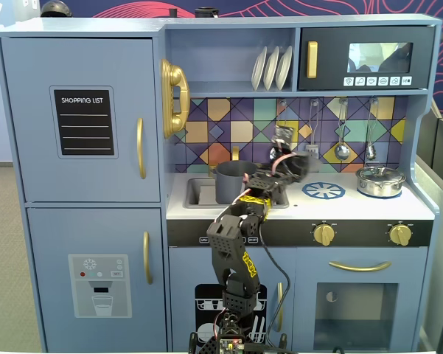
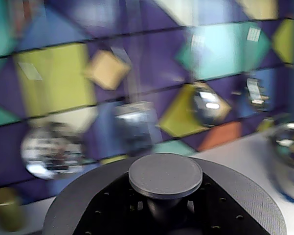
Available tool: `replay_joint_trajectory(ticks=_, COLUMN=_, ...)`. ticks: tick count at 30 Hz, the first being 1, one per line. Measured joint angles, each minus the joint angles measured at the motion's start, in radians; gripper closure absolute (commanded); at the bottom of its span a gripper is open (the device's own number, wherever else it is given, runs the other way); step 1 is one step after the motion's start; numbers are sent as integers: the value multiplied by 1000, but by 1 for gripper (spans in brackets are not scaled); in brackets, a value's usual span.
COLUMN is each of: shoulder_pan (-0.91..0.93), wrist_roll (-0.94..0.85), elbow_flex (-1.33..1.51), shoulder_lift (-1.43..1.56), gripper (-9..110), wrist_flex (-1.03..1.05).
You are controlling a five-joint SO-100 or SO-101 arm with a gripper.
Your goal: Pick up the lid from the counter and put it on the gray recipient
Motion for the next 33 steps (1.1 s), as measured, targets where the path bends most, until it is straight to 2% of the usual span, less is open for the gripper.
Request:
replay_joint_trajectory(ticks=9, shoulder_pan=-227, wrist_roll=-44, elbow_flex=0, shoulder_lift=103, gripper=102, wrist_flex=115)
replay_joint_trajectory(ticks=18, shoulder_pan=-368, wrist_roll=-64, elbow_flex=5, shoulder_lift=110, gripper=102, wrist_flex=129)
replay_joint_trajectory(ticks=33, shoulder_pan=-397, wrist_roll=-71, elbow_flex=94, shoulder_lift=110, gripper=102, wrist_flex=69)
